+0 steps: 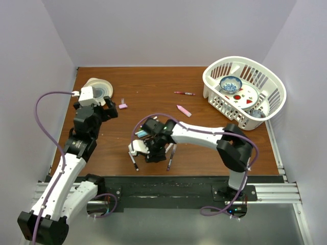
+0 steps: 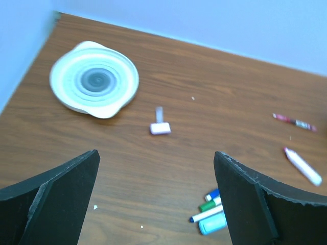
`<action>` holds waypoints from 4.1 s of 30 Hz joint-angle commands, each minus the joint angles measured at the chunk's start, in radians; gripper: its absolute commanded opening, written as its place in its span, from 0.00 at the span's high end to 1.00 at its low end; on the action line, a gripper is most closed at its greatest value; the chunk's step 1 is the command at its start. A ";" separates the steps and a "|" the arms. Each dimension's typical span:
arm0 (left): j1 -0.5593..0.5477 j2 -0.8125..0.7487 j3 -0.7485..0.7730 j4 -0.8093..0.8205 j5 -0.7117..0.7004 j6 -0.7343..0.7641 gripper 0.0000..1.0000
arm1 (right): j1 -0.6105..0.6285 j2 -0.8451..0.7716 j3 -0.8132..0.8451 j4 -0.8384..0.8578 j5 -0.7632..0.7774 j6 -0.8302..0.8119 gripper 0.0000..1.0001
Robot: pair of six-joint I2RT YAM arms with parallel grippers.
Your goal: Open the pen caps
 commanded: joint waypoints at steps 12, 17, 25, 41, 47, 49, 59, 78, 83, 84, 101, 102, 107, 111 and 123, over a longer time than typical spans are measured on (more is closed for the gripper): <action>0.023 -0.077 -0.019 0.031 -0.176 -0.049 0.00 | 0.093 0.141 0.074 0.214 0.329 0.374 0.34; 0.023 -0.081 -0.022 0.035 -0.167 -0.047 0.00 | 0.093 0.172 0.095 0.205 0.358 0.402 0.46; 0.026 -0.086 -0.025 0.038 -0.165 -0.046 0.00 | 0.093 0.203 0.097 0.211 0.392 0.437 0.76; 0.029 -0.089 -0.047 0.083 -0.041 -0.012 0.00 | 0.030 0.091 0.111 0.226 0.363 0.500 1.00; 0.030 -0.092 -0.067 0.124 0.077 0.016 0.00 | -0.022 -0.013 0.092 0.197 0.220 0.463 1.00; 0.030 -0.083 -0.065 0.126 0.098 0.014 0.00 | -0.045 -0.047 0.078 0.193 0.157 0.458 1.00; 0.029 -0.051 -0.107 0.201 0.370 -0.107 0.00 | -0.209 -0.213 -0.044 0.231 -0.080 0.461 1.00; 0.017 0.124 -0.225 0.646 0.813 -0.512 0.00 | -0.366 -0.346 -0.155 0.331 -0.295 0.575 1.00; -0.009 0.135 -0.248 0.676 0.792 -0.552 0.00 | -0.389 -0.360 -0.164 0.344 -0.308 0.583 1.00; -0.011 0.137 -0.249 0.680 0.778 -0.556 0.00 | -0.392 -0.360 -0.164 0.344 -0.312 0.584 1.00; -0.068 0.281 -0.219 0.752 0.730 -0.587 0.00 | -0.450 -0.352 -0.187 0.375 -0.363 0.596 1.00; -0.069 0.288 -0.217 0.759 0.736 -0.589 0.00 | -0.455 -0.352 -0.192 0.377 -0.363 0.596 1.00; -0.095 0.347 -0.210 0.816 0.726 -0.605 0.00 | -0.464 -0.340 -0.196 0.386 -0.369 0.601 1.00; -0.137 0.409 -0.173 0.810 0.683 -0.604 0.00 | -0.467 -0.332 -0.199 0.387 -0.368 0.600 1.00; -0.293 0.509 -0.110 0.694 0.442 -0.610 0.16 | -0.466 -0.325 -0.232 0.458 -0.337 0.661 1.00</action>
